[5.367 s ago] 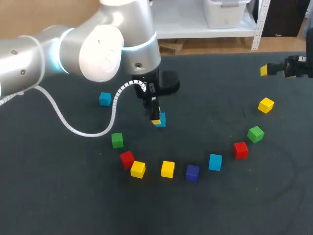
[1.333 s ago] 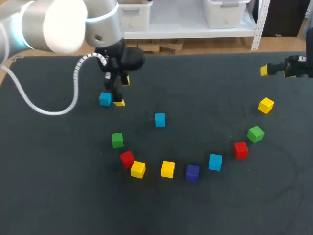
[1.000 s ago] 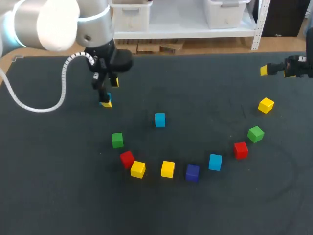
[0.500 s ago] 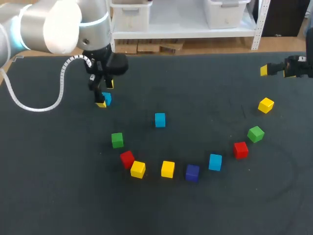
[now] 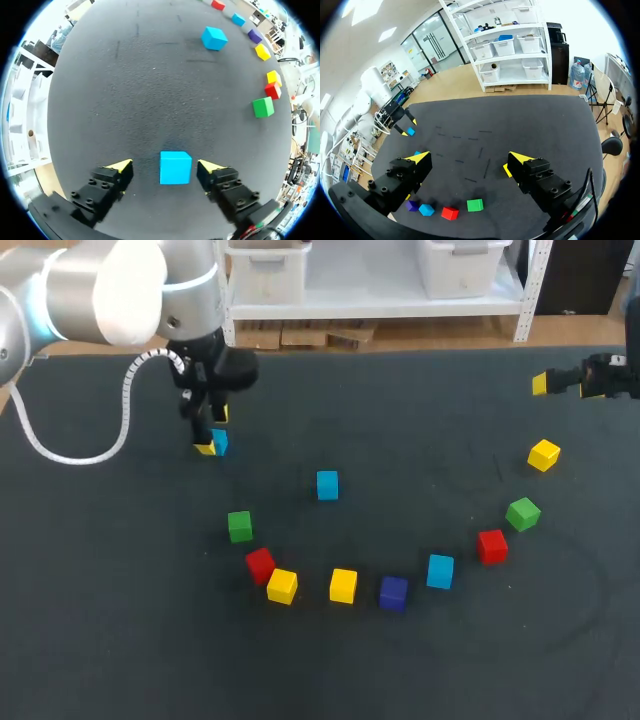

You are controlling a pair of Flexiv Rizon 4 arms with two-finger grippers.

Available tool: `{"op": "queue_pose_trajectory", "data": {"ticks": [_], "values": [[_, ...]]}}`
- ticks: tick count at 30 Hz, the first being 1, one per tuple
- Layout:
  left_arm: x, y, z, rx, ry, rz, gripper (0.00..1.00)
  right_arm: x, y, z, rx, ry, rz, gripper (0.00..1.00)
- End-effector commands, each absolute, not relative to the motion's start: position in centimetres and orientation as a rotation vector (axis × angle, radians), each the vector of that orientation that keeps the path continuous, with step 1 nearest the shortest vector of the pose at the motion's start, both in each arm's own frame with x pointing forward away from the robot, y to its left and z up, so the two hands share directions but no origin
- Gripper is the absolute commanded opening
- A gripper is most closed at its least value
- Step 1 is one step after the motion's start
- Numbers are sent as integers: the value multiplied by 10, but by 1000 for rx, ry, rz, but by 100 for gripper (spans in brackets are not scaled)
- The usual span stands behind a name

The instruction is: Place the blue cubes, place green cubes on the blue cubes, place the yellow cubes on the green cubes, then place the red cubes on the yellow cubes, and place purple cube on the red cubes.

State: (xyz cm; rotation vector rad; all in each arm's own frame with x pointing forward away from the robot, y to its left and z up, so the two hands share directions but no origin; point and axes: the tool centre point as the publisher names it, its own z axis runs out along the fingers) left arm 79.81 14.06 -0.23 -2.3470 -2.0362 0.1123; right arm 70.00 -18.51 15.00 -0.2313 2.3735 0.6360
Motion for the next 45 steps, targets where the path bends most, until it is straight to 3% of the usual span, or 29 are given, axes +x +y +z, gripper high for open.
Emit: {"op": "queue_pose_trajectory", "data": {"ticks": [1,4,27,45], "values": [[801,141,-3,-2343,-2033,111,29,700,-185,150,-231,2374,636,100],[800,141,-5,-2337,-2042,108,0,700,-185,150,-231,2374,636,100],[760,103,55,-2201,-2406,155,0,700,-185,150,-231,2374,636,100],[707,65,49,-2321,-2337,63,0,700,-185,150,-231,2374,636,100]]}}
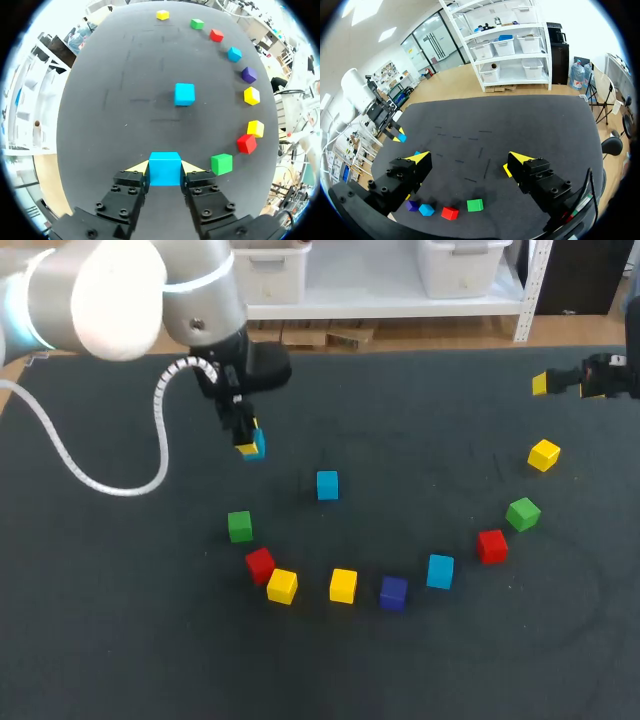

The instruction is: Place the blue cubes, place green cubes on the blue cubes, place the yellow cubes on the green cubes, then place the red cubes on the yellow cubes, and place purple cube on the red cubes.

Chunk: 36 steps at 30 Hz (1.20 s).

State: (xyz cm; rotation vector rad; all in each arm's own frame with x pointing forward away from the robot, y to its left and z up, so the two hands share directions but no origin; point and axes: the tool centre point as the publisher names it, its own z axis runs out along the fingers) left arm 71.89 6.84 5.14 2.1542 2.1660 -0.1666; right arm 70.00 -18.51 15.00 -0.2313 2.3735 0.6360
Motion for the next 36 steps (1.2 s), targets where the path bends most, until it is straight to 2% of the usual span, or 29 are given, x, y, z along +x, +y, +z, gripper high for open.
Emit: {"op": "queue_pose_trajectory", "data": {"ticks": [1,11,12,13,14,25,36], "values": [[706,64,48,2114,2116,-51,0,700,-185,150,-231,2374,636,100],[700,58,41,2152,2114,-73,0,700,-185,150,-231,2374,636,100],[700,58,40,2147,2121,-67,27,700,-185,150,-231,2374,636,100],[701,58,41,2145,2122,-68,86,700,-185,150,-231,2374,636,100],[702,58,42,2142,2127,-63,100,700,-185,150,-231,2374,636,100],[718,70,78,2039,2130,-86,100,700,-185,150,-231,2374,636,100],[726,75,86,1977,2179,-65,100,700,-185,150,-231,2374,636,100]]}}
